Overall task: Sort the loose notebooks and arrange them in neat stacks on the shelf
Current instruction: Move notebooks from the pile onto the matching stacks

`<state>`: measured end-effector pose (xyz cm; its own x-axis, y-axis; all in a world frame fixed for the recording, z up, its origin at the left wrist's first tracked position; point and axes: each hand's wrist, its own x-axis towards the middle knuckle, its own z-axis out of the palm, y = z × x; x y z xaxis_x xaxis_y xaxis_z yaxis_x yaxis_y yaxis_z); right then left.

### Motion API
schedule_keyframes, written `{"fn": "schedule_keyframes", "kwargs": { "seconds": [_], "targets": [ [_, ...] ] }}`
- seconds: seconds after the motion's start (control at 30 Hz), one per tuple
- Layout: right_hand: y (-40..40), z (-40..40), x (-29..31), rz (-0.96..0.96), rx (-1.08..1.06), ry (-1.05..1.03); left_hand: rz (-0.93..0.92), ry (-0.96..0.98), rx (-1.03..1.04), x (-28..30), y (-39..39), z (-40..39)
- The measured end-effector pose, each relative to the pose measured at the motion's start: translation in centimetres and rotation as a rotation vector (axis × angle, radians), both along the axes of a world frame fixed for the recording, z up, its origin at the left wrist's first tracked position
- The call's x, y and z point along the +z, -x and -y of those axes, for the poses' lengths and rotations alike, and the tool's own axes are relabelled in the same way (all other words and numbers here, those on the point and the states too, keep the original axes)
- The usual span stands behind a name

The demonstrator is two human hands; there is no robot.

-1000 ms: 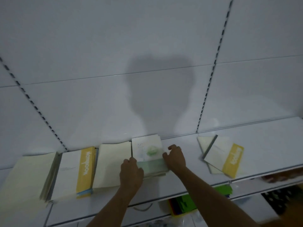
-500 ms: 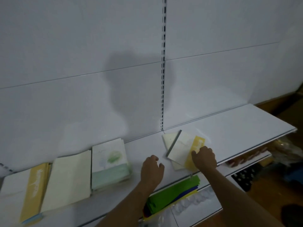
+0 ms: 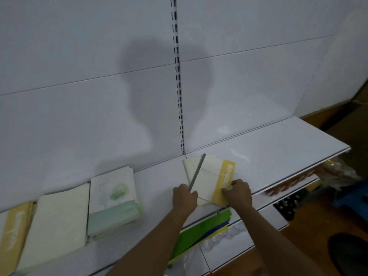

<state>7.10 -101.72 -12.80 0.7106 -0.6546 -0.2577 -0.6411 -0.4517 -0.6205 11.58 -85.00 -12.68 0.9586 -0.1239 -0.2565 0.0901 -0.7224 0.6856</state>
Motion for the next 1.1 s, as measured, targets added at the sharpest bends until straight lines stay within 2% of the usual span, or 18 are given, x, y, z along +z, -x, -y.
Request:
{"fn": "schedule_keyframes", "kwargs": {
  "seconds": [0.23, 0.37, 0.43, 0.6, 0.83, 0.93, 1.1],
  "targets": [
    [-0.1, -1.2, 0.2, 0.053, -0.013, 0.057, 0.023, 0.084, -0.021, -0.3, 1.7, -1.1],
    [-0.4, -3.5, 0.9, 0.076, -0.038, 0.083, -0.069, 0.310, 0.096, 0.9, 2.2, -2.4],
    [-0.5, -5.1, 1.3, 0.062, -0.083, 0.170, -0.101, 0.406, 0.130, 1.6, 2.5, -3.7],
    [-1.9, -10.1, 3.0, 0.216, -0.088, 0.298, -0.064, 0.506, 0.166, 3.0, 3.0, -9.9],
    [-4.3, -21.6, 6.6, 0.452, 0.082, 0.451, 0.054, 0.562, 0.306, 6.2, 3.5, -21.9],
    [-5.2, -26.9, 8.0, 0.391, 0.183, 0.419, 0.114, 0.610, 0.379, 7.3, 3.9, -27.4],
    [-6.2, -36.0, 9.1, 0.393, 0.402, 0.109, 0.169, 0.598, 0.492, 8.0, 5.5, -36.7]
  ]
}}
